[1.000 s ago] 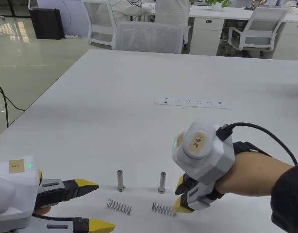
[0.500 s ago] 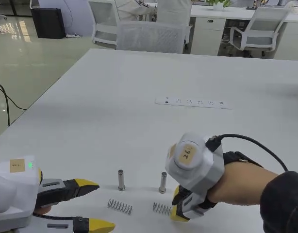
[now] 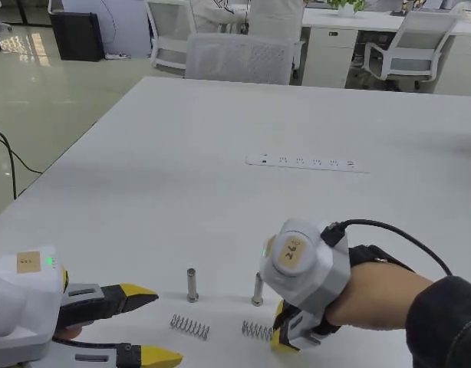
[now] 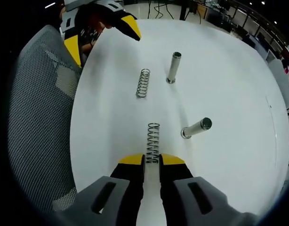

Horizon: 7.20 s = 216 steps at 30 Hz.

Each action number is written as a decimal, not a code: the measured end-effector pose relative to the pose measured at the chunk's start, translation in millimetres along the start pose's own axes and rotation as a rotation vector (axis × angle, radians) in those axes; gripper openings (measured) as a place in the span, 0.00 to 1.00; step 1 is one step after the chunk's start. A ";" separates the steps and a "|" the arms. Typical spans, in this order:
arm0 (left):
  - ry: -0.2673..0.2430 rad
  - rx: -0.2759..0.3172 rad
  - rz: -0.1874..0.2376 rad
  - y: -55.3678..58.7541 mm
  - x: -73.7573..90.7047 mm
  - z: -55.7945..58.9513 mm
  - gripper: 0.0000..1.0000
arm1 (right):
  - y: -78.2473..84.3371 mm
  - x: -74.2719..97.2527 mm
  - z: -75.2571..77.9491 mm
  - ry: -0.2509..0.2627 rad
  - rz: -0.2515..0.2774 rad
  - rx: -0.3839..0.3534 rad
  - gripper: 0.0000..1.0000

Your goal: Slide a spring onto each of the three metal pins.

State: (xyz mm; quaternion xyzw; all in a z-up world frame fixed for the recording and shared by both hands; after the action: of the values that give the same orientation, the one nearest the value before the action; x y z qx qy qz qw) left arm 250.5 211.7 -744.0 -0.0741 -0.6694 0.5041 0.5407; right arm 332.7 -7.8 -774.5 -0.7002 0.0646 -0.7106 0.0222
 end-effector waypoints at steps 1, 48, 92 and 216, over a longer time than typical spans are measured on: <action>0.001 0.000 -0.001 0.0 0.0 0.1 0.46 | 0.0 -0.2 0.3 0.003 0.000 0.001 0.08; 0.113 -0.146 -0.025 -34.7 -20.0 13.3 0.36 | -29.9 60.1 -27.3 -0.032 0.111 0.122 0.07; 0.186 -0.199 -0.020 -34.9 -23.6 21.1 0.03 | -39.9 69.6 -42.4 -0.039 0.136 0.250 0.12; 0.019 -0.017 0.022 -1.1 2.0 2.7 0.37 | -13.5 102.7 1.5 0.058 0.076 0.132 0.08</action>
State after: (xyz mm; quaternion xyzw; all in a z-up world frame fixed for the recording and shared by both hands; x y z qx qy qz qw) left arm 248.1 210.9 -741.6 -0.0911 -0.6676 0.5036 0.5407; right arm 333.1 -7.1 -670.9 -0.6734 0.0448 -0.7319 0.0936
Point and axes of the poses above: the centre of the closed fingertips' face, and the gripper's own axes: x roughly backward along the fingers, z roughly to its right, y roughly out of its underside, the point moved 10 cm from there along x, roughly backward along the fingers, and after that the axes turned 15 degrees about -z, right-handed, at the moved point
